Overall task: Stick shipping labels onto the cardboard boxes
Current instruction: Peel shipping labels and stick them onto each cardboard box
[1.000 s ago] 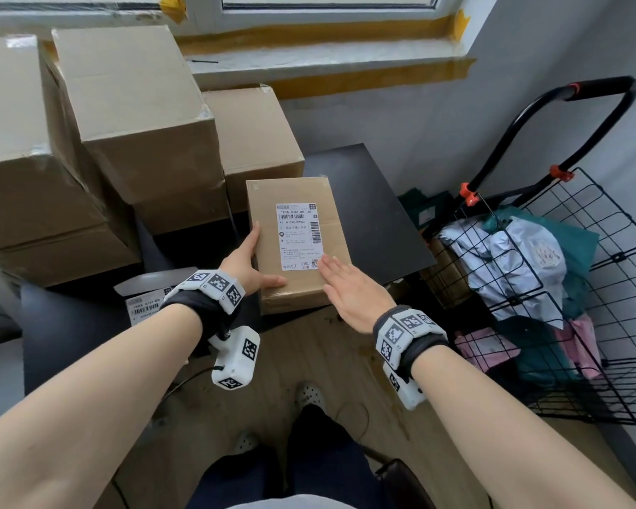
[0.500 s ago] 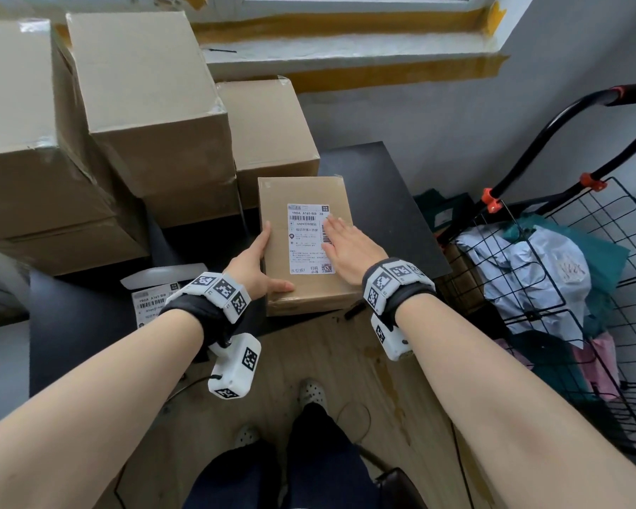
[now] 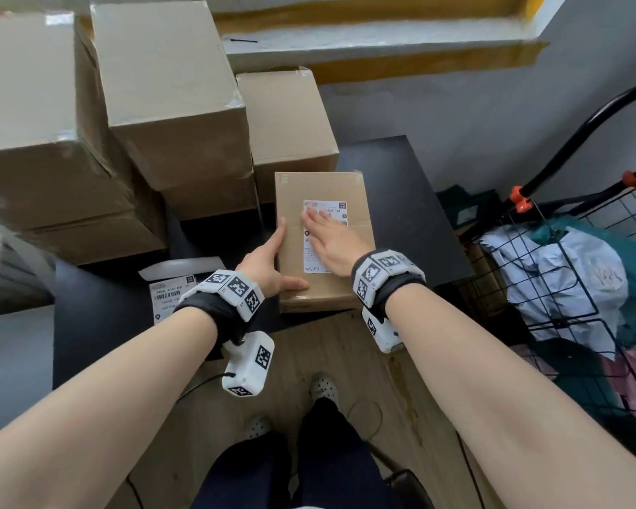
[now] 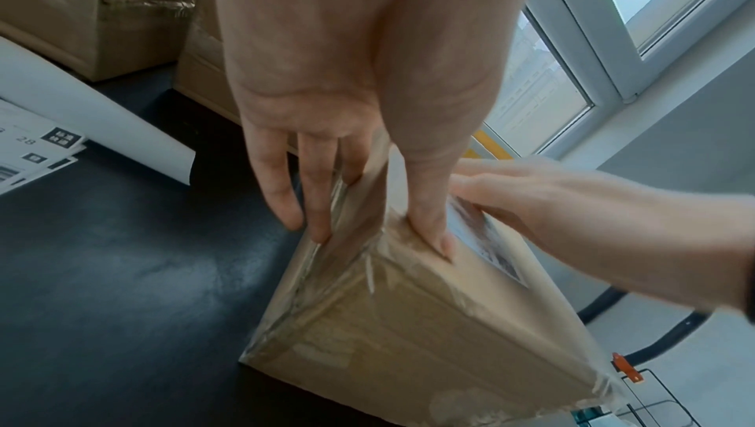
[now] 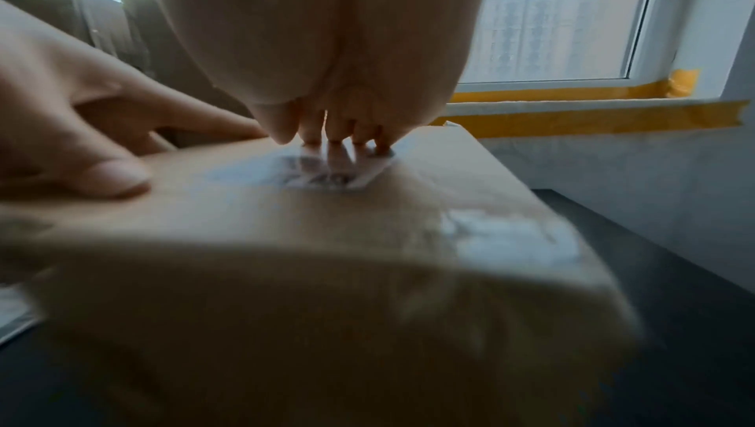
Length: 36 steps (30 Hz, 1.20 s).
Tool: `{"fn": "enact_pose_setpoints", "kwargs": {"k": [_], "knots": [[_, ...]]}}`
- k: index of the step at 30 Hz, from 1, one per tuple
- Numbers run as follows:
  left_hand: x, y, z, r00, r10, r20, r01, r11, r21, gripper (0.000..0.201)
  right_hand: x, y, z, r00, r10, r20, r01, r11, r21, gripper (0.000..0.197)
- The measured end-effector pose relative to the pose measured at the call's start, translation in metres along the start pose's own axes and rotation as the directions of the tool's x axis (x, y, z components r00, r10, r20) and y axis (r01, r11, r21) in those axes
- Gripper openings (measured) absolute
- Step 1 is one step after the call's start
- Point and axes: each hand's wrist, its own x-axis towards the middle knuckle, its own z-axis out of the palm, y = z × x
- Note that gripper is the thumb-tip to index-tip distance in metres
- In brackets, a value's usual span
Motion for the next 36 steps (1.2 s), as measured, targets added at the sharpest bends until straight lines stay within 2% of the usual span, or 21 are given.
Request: {"fn": "enact_pose_setpoints", "kwargs": {"k": [6,9,13,15,18,20,22,26,29,33,36], "knots": [[-0.002,0.001,0.000,0.999,0.034,-0.013,-0.034,0.999,-0.037,0.120,-0.047,-0.010,0.035,0.996,-0.075,-0.052,0.078,0.995,0.065,0.049],[-0.005,0.002,0.001,0.999,0.036,-0.031,-0.037,0.998,-0.043,0.121,-0.066,0.000,0.043,0.995,-0.086,-0.052,0.089,0.995,0.053,0.049],[-0.009,0.003,0.004,0.998,-0.014,-0.055,0.007,0.992,-0.125,0.126,-0.095,0.025,0.041,0.997,-0.015,-0.082,0.012,0.999,-0.036,0.049],[-0.012,0.004,0.006,0.996,-0.058,-0.074,0.047,0.988,-0.147,0.123,-0.105,0.031,0.038,0.995,0.036,-0.088,-0.041,0.998,-0.054,0.049],[-0.017,0.005,0.007,0.993,-0.067,-0.098,0.048,0.983,-0.179,0.101,-0.111,0.031,0.034,0.983,0.151,-0.101,-0.138,0.983,0.122,0.050],[-0.021,0.005,0.006,0.992,-0.091,-0.084,0.066,0.960,-0.271,0.089,-0.110,0.030,0.033,0.952,0.272,-0.138,-0.207,0.909,0.362,0.053],[-0.024,0.002,0.004,0.989,-0.138,-0.047,0.108,0.911,-0.397,0.082,-0.106,0.030,0.035,0.912,0.384,-0.143,-0.246,0.793,0.557,0.060],[-0.028,-0.002,0.004,0.985,-0.171,-0.018,0.136,0.840,-0.526,0.070,-0.102,0.028,0.037,0.882,0.459,-0.108,-0.175,0.532,0.828,0.066],[-0.027,0.007,0.006,0.992,-0.127,0.003,0.109,0.839,-0.533,0.067,-0.105,0.030,0.031,0.873,0.474,-0.117,-0.130,0.458,0.880,0.057],[-0.018,0.030,0.007,0.998,-0.062,0.031,0.069,0.847,-0.527,0.064,-0.108,0.050,0.021,0.839,0.528,-0.134,-0.079,0.362,0.929,0.058],[-0.004,0.050,0.016,0.999,-0.035,0.039,0.050,0.830,-0.555,0.064,-0.107,0.080,0.003,0.829,0.545,-0.127,-0.087,0.350,0.933,0.059]]}}
